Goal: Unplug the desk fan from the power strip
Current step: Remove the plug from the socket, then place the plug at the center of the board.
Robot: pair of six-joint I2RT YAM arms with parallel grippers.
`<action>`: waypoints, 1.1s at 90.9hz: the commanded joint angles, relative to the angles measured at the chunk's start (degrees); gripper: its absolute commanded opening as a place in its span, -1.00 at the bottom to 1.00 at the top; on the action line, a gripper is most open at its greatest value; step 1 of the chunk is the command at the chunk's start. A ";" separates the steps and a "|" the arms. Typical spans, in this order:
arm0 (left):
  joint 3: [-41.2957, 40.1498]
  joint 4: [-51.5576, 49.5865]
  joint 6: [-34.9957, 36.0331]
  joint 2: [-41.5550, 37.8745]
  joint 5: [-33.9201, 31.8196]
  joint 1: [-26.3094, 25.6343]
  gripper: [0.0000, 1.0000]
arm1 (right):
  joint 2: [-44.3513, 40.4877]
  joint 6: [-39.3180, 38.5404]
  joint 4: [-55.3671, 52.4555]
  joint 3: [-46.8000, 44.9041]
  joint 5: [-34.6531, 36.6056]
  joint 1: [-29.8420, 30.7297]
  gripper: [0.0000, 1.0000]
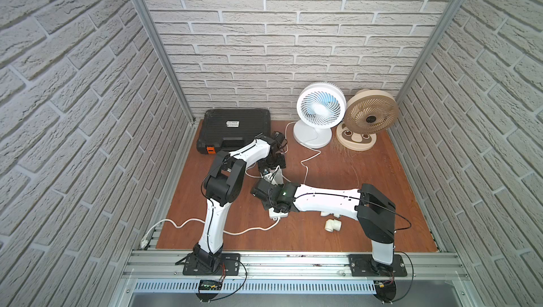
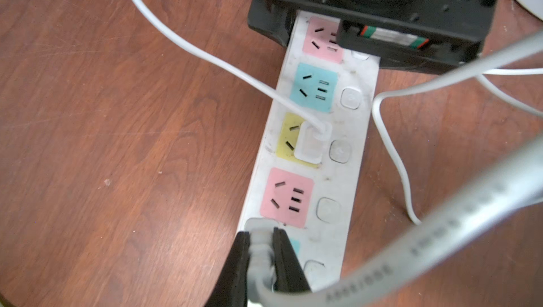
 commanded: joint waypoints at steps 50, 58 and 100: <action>-3.21 0.07 0.72 3.69 3.57 0.41 -1.00 | -13.20 -1.34 3.97 -14.02 -3.56 -12.65 -0.95; -3.21 0.03 0.72 3.55 3.53 0.40 -1.00 | -14.64 -1.80 5.02 -16.20 -5.01 -16.51 -0.95; -4.25 0.41 0.63 3.01 3.41 0.40 -1.00 | -14.30 -6.69 7.76 -22.42 -8.67 -35.92 -0.95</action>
